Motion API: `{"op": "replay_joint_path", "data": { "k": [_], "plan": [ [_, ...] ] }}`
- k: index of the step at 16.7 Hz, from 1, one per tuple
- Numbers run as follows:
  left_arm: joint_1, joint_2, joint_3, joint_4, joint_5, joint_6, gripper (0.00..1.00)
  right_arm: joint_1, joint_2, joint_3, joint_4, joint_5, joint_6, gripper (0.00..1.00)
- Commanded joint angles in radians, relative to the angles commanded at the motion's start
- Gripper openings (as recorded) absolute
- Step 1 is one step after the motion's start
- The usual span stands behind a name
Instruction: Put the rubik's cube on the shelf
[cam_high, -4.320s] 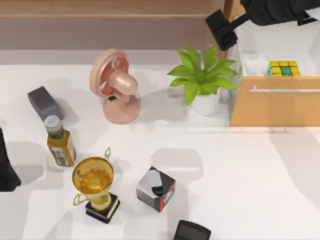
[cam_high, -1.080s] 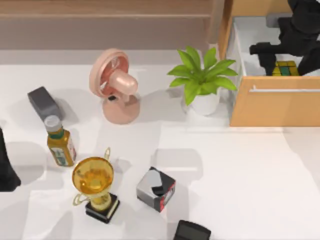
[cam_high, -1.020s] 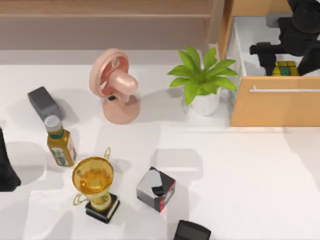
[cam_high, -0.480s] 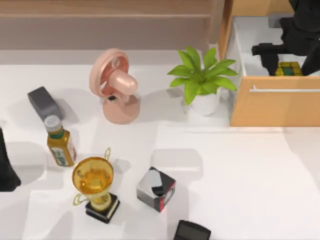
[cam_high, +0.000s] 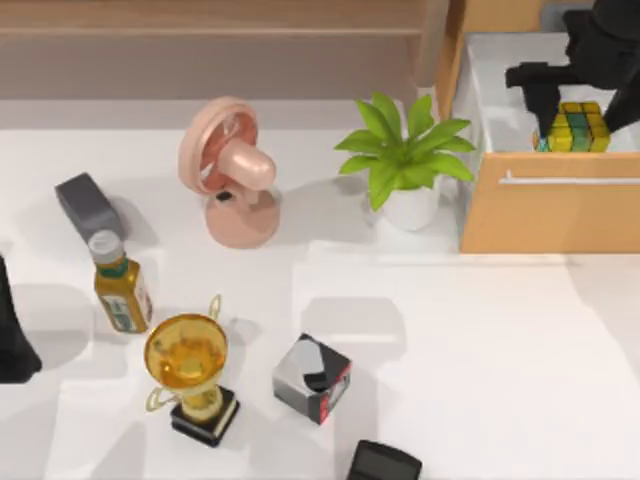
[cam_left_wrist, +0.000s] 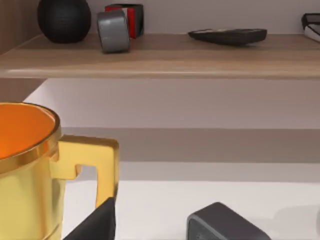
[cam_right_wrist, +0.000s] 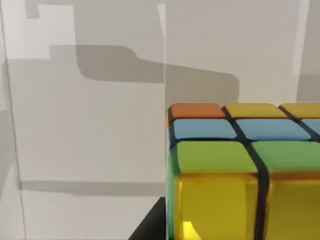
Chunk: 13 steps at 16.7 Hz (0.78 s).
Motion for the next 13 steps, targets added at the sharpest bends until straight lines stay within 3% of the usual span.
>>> {"op": "replay_joint_path", "data": {
  "k": [7,13],
  "plan": [
    [0.0,0.0,0.0,0.0,0.0,0.0,1.0,0.002,-0.01,-0.011,-0.002,-0.004,0.003,0.0],
    [0.0,0.0,0.0,0.0,0.0,0.0,1.0,0.052,-0.21,-0.149,0.046,0.024,0.006,0.0]
  ]
}}
